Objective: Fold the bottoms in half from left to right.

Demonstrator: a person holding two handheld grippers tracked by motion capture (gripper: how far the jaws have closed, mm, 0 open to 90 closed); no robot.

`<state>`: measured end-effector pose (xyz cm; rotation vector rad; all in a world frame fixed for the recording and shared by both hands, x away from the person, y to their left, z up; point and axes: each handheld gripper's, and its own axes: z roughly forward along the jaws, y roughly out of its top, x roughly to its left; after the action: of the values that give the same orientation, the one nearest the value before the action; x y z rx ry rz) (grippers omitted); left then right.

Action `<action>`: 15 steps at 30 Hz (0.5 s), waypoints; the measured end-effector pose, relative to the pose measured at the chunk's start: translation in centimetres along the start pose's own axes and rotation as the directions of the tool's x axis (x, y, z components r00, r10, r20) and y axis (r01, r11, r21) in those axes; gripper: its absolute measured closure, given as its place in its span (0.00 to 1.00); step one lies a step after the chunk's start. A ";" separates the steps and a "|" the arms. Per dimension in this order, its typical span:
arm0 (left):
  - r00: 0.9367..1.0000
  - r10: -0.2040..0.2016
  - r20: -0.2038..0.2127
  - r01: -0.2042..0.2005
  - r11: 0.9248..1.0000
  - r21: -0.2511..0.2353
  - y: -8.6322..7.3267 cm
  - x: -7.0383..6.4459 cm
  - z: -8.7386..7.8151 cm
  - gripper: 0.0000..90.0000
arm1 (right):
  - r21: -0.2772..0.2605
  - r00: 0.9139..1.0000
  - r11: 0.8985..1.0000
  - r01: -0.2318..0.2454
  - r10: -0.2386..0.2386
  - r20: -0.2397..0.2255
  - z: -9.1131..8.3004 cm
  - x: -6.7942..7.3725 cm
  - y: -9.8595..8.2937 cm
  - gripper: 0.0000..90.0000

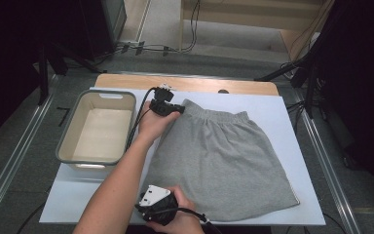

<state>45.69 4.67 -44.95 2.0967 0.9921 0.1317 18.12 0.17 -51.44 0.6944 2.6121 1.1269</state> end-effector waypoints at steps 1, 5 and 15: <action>1.000 0.000 -0.001 0.000 1.000 0.000 0.0 0.0 0.0 0.92 | 0.002 1.000 1.000 0.001 -0.001 -0.006 -0.1 -0.1 0.0 0.77; 1.000 -0.004 -0.005 0.004 1.000 0.004 0.0 0.0 -0.1 0.92 | 0.015 1.000 1.000 -0.009 0.009 -0.021 -0.4 -0.5 0.0 0.93; 0.992 -0.055 -0.116 0.057 0.998 0.011 0.2 1.5 -1.8 0.92 | -0.103 0.995 0.995 0.008 -0.019 -0.103 -3.3 -0.2 0.8 0.94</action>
<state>46.10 6.72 -43.96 2.0915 1.1231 0.2204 17.36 -1.52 -48.56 0.6119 2.6161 1.3157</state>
